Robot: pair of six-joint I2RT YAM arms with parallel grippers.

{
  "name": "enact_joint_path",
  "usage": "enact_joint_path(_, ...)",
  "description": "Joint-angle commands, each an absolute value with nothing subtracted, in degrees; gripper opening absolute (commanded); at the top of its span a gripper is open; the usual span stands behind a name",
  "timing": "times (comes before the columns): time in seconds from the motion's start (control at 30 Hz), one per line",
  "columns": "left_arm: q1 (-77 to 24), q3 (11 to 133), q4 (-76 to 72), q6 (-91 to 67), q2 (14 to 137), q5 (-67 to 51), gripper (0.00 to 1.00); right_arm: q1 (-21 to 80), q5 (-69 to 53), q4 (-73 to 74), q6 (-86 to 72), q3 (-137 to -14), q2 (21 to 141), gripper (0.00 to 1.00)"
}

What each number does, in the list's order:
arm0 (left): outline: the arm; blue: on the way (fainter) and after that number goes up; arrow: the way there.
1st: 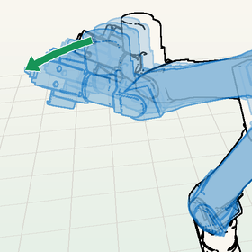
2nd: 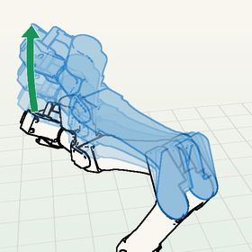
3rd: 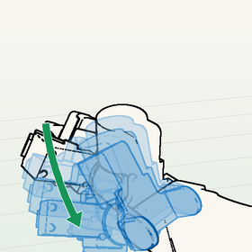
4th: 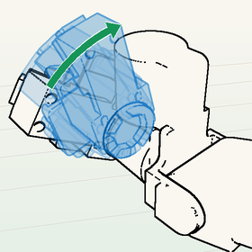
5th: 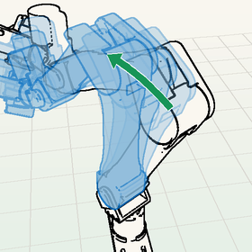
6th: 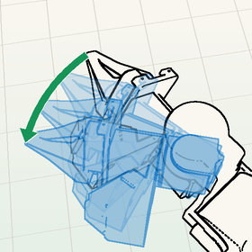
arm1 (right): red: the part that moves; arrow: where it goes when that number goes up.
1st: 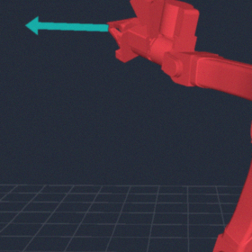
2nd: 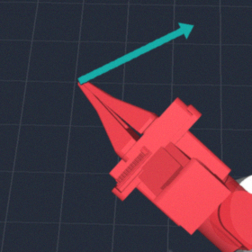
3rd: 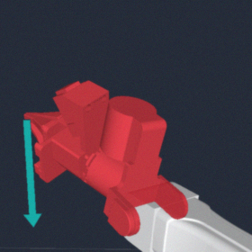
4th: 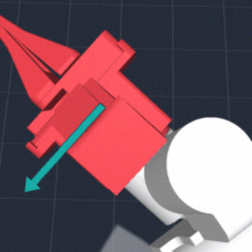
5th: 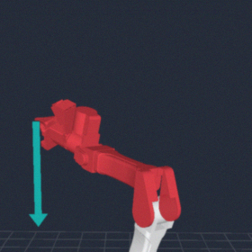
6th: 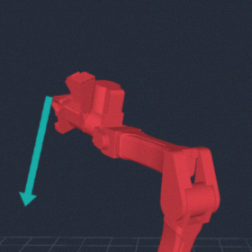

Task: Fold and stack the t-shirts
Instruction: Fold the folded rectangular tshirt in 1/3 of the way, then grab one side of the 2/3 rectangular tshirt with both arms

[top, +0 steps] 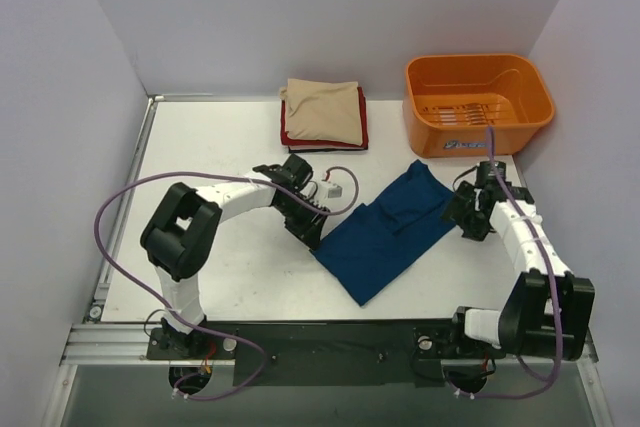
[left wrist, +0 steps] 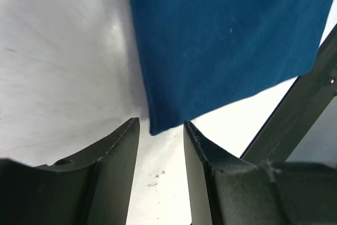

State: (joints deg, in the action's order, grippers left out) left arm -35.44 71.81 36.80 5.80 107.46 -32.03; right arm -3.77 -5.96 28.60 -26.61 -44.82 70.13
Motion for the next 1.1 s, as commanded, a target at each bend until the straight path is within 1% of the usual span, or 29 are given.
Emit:
enact_joint_path(0.0,-38.32,67.95,34.02,5.63,105.47,-33.75,0.49,-9.75,-9.38,24.45,-25.05,-49.83,79.77,0.54)
enact_joint_path(0.03,-38.49,67.77,33.58,5.54,105.73,-34.10,0.49,-11.41,-10.80,22.87,-25.31,-50.36,81.37,0.52)
enact_joint_path(0.1,-38.67,66.45,32.35,5.01,105.91,-33.93,0.44,-12.74,-13.53,21.28,-25.84,-52.02,86.64,0.48)
enact_joint_path(0.13,-38.67,66.01,31.82,5.01,105.73,-33.66,0.36,-12.83,-13.97,20.92,-25.93,-53.16,89.62,0.47)
enact_joint_path(0.17,-38.93,65.14,31.38,4.92,105.47,-33.49,0.31,-12.92,-13.80,20.74,-26.01,-53.96,92.26,0.41)
enact_joint_path(0.2,-39.02,64.60,30.68,4.92,105.12,-33.40,0.22,-12.92,-13.28,20.74,-26.10,-55.10,93.24,0.38)
enact_joint_path(0.23,-39.20,63.38,30.50,4.92,104.77,-33.57,0.19,-12.92,-13.01,20.57,-26.36,-55.63,95.43,0.32)
enact_joint_path(0.27,-39.37,62.93,29.80,4.92,104.07,-34.27,0.13,-12.92,-13.01,20.39,-26.45,-56.16,96.41,0.28)
enact_joint_path(0.3,-39.81,61.80,29.36,4.92,103.63,-34.71,0.07,-12.83,-13.79,19.87,-26.72,-56.34,98.24,0.21)
enact_joint_path(0.33,-39.99,61.35,28.57,4.83,102.75,-36.20,0.04,-12.75,-14.15,19.52,-26.72,-56.69,99.13,0.19)
enact_joint_path(0.37,-40.51,60.04,28.22,4.66,102.14,-36.99,0.01,-12.40,-14.85,19.25,-26.98,-56.86,100.18,0.13)
enact_joint_path(0.43,-41.65,57.85,26.37,4.39,100.47,-39.45,0.00,-10.91,-15.03,18.90,-27.25,-57.30,101.51,0.08)
enact_joint_path(0.57,-43.16,52.58,23.91,4.39,94.93,-42.97,0.00,-5.02,-14.50,18.28,-28.30,-58.18,103.09,0.03)
enact_joint_path(0.6,-43.07,51.95,24.25,4.66,93.53,-45.76,0.03,-2.92,-14.41,18.19,-28.74,-59.05,103.36,0.03)
enact_joint_path(0.63,-43.07,50.81,24.78,5.35,93.08,-46.92,0.17,-1.60,-14.07,18.28,-28.91,-59.58,104.58,0.03)
enact_joint_path(0.67,-43.07,50.19,25.48,5.80,92.55,-48.59,0.25,1.03,-13.80,18.63,-29.35,-61.33,105.29,0.03)
enact_joint_path(0.7,-42.81,49.49,25.58,5.80,92.29,-48.86,0.38,1.92,-13.28,18.72,-29.62,-63.17,106.42,0.03)
enact_joint_path(0.73,-42.02,49.66,25.49,5.63,92.02,-49.39,0.43,3.76,-13.10,18.98,-30.14,-63.98,107.13,0.02)
enact_joint_path(0.77,-41.58,50.01,26.71,6.41,92.11,-49.74,0.54,4.48,-13.01,19.25,-30.41,-66.16,108.53,0.02)
enact_joint_path(0.83,-40.17,50.97,28.46,7.55,91.50,-50.10,0.64,6.41,-12.75,20.21,-30.94,-69.76,110.99,0.02)
enact_joint_path(0.87,-39.03,51.50,28.91,7.82,91.23,-50.27,0.74,7.11,-12.48,21.17,-30.94,-71.26,112.83,0.02)
enact_joint_path(1.0,-33.59,52.56,31.02,8.70,89.48,-49.40,0.75,7.91,-10.21,25.92,-30.24,-80.67,118.72,0.01)
enact_joint_path(1.07,-33.22,52.73,31.46,9.14,88.33,-49.13,0.75,8.26,-8.97,28.56,-28.92,-85.50,121.19,0.01)
